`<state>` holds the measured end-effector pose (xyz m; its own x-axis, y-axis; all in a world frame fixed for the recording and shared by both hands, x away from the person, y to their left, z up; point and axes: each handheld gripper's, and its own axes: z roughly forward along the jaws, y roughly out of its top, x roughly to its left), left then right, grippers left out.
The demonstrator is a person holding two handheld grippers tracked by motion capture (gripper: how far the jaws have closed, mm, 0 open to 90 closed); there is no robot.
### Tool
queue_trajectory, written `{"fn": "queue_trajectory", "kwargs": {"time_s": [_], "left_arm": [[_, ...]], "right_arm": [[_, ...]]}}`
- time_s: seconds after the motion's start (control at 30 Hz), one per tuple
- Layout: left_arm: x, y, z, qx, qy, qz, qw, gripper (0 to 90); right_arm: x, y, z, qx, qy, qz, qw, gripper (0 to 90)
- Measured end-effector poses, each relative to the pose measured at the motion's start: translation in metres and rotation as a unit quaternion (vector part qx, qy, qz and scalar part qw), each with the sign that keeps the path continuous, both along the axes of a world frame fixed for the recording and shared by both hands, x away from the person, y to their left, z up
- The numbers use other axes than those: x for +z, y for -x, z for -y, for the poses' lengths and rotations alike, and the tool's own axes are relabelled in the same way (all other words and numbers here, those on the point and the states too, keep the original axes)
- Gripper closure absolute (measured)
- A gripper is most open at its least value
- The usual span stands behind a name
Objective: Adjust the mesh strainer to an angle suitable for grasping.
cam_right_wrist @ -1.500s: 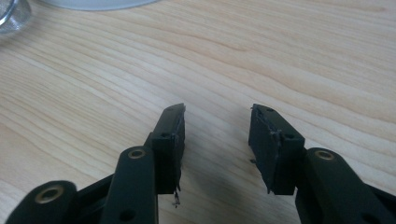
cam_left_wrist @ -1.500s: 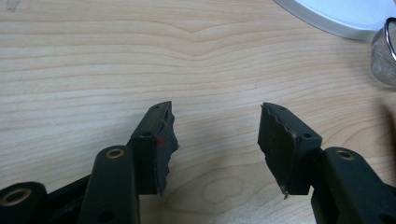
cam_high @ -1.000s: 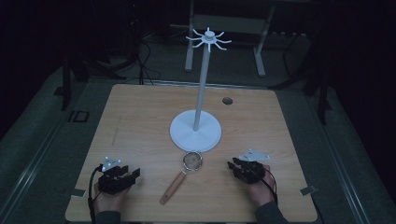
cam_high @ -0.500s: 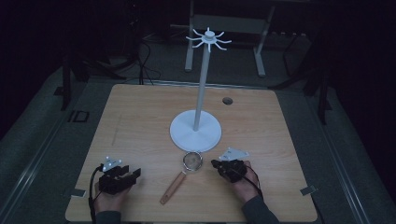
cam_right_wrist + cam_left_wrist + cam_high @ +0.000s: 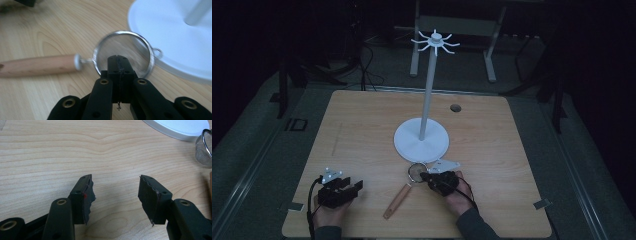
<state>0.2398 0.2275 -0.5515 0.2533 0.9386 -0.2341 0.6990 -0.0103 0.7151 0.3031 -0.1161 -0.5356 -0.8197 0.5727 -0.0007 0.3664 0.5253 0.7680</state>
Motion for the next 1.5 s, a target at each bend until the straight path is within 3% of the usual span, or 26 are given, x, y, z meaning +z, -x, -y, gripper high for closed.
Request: {"fn": "queue_trajectory", "kwargs": {"time_s": [0.27, 0.57, 0.8, 1.0, 1.17, 1.3, 1.5], "left_arm": [[0.000, 0.000, 0.000, 0.000, 0.001, 0.001, 1.0000, 45.4], [0.001, 0.000, -0.001, 0.000, 0.003, 0.001, 1.0000, 45.5], [0.000, 0.000, -0.001, 0.000, 0.003, 0.001, 1.0000, 45.5], [0.000, 0.000, 0.000, -0.001, 0.003, 0.001, 1.0000, 45.5], [0.000, -0.001, 0.000, -0.001, 0.002, 0.000, 1.0000, 45.5], [0.000, -0.001, 0.001, -0.001, 0.002, 0.000, 1.0000, 45.5], [0.000, -0.001, 0.001, -0.002, 0.002, -0.002, 1.0000, 45.5]], "right_arm": [[0.000, 0.000, -0.028, 0.024, 0.001, 0.002, 0.9997, 89.8], [-0.003, -0.005, -0.050, 0.031, 0.003, -0.003, 0.9995, 89.8], [-0.011, -0.006, -0.055, 0.030, 0.049, 0.004, 0.9983, 89.8], [-0.010, -0.010, -0.042, -0.002, 0.067, 0.007, 0.9977, 89.9], [-0.010, -0.012, -0.019, -0.043, 0.079, 0.007, 0.9959, 89.8], [-0.009, -0.012, 0.004, -0.073, 0.092, 0.010, 0.9930, 89.8], [-0.008, -0.014, 0.042, -0.122, 0.092, 0.001, 0.9882, 89.7]]}}
